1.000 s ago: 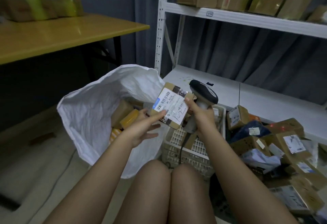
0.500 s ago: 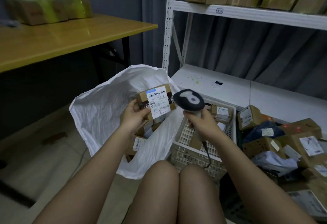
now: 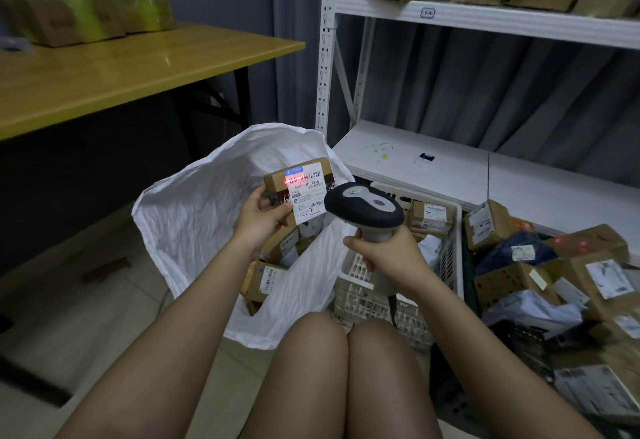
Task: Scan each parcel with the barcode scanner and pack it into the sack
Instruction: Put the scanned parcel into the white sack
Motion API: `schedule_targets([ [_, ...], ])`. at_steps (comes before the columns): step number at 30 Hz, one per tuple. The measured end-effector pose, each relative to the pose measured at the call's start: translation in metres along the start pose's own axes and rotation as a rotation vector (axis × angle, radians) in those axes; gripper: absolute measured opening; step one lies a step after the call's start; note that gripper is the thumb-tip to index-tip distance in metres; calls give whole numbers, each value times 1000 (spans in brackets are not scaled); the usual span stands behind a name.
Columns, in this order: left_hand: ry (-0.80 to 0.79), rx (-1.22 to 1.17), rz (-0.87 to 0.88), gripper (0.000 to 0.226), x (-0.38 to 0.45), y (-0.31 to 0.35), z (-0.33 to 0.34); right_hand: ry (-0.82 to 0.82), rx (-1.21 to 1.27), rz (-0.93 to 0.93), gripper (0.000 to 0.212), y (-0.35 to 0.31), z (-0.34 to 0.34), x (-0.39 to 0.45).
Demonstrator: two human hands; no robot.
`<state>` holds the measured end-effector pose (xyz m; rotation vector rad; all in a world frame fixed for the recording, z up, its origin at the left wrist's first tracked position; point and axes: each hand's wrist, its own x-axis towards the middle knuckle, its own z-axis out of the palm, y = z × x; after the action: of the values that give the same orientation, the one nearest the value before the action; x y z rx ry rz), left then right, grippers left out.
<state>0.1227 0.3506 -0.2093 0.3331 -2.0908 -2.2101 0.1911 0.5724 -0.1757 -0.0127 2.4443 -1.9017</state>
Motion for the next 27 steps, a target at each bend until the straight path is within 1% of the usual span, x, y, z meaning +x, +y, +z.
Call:
schedule_targets([
  [7,-10,0,0,70,3,-3,-1,40,-18,-1,21,4,-4,4],
  [15,17,2,5,68,6,-13,-6,4,15,-15,18,4,-6,9],
  [17,78,-46,3,66,5,-21,-12,31,49,-11,18,8,-5,15],
  [20,241,-110,-32,57,3,-40,-26,120,88,19,18,16,-5,25],
  [23,384,-127,-133,49,4,-64,-38,187,72,59,24,28,-8,36],
  [25,418,-84,-211,45,11,-82,-46,224,55,97,27,40,-13,44],
  [27,405,-20,-277,45,24,-98,-50,254,51,129,29,53,-18,53],
])
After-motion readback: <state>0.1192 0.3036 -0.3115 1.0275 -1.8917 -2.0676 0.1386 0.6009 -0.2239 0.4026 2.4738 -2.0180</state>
